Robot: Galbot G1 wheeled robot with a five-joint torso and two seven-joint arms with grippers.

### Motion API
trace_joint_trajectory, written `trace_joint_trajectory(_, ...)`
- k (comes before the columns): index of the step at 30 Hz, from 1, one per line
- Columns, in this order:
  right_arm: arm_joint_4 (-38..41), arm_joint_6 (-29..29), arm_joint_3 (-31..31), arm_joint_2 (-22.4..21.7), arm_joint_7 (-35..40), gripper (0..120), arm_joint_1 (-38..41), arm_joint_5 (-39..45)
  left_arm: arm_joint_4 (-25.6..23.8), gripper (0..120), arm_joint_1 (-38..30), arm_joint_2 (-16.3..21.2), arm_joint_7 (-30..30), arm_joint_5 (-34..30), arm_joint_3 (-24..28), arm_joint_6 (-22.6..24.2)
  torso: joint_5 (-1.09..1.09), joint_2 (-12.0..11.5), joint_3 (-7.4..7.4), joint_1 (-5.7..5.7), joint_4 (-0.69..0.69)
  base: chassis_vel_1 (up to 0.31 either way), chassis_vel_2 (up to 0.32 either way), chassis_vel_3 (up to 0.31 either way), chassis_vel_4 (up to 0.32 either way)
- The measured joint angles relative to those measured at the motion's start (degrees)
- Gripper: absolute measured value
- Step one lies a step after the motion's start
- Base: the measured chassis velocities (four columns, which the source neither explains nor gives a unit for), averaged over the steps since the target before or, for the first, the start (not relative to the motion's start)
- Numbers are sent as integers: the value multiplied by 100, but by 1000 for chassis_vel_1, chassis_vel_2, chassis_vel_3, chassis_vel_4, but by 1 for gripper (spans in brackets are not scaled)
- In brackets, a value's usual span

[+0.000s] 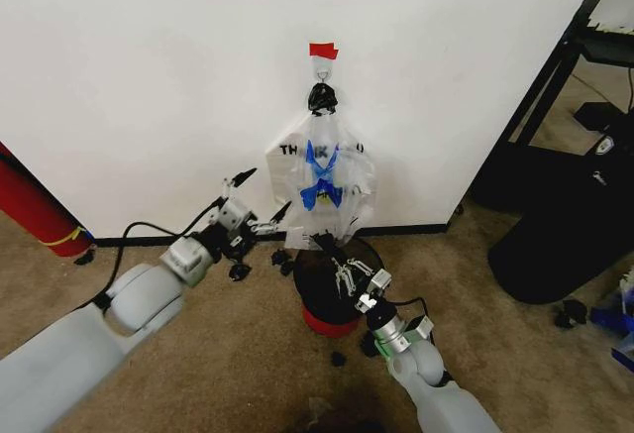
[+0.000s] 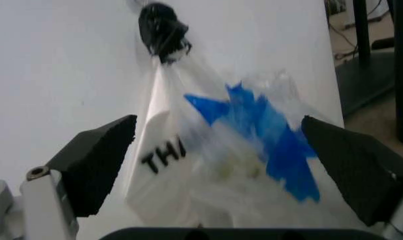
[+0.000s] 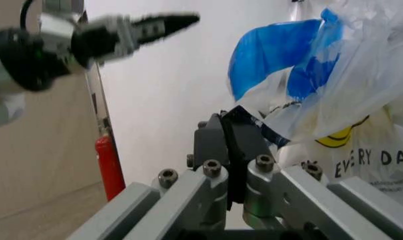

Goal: Pick up the garbage bag from the wall and place it over the trash bin.

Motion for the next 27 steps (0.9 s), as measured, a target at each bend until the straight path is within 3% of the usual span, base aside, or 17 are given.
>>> trace_joint_trajectory(5, -95, 32, 26, 44, -5, 0, 58, -62, -354, 98, -433, -4, -144, -246, 315, 575, 1, 0, -1, 0, 2, 0, 0, 0, 0)
trace_joint_trajectory(9, -162, 76, 59, 139, -14, 0, 70, -163, -650, 98, -977, -133, -603, -369, 1000, 1455, 1, 0, -1, 0, 1, 0, 0, 0, 0)
trace_joint_trajectory(10, -162, 76, 59, 139, -14, 0, 70, -163, -650, 98, -977, -133, -603, -369, 1000, 1455, 1, 0, -1, 0, 1, 0, 0, 0, 0)
trace_joint_trajectory(16, -196, 130, 98, 238, -14, 0, 65, -281, -460, 94, -1804, -516, -1706, -323, 2196, 2502, 1, 0, 0, 0, 0, 0, 0, 0, 0)
trace_joint_trajectory(19, -197, 142, 101, 242, -14, 0, 76, -284, -332, 92, -1974, -619, -1876, -236, 2357, 2698, 0, 0, 0, 0, 0, 0, 0, 0, 0)
trace_joint_trajectory(27, -197, 146, 102, 281, -14, 0, 116, -303, -179, 66, -2099, -675, -1971, 64, 2491, 2983, 0, 0, 0, 0, 2, 0, 0, 0, 0)
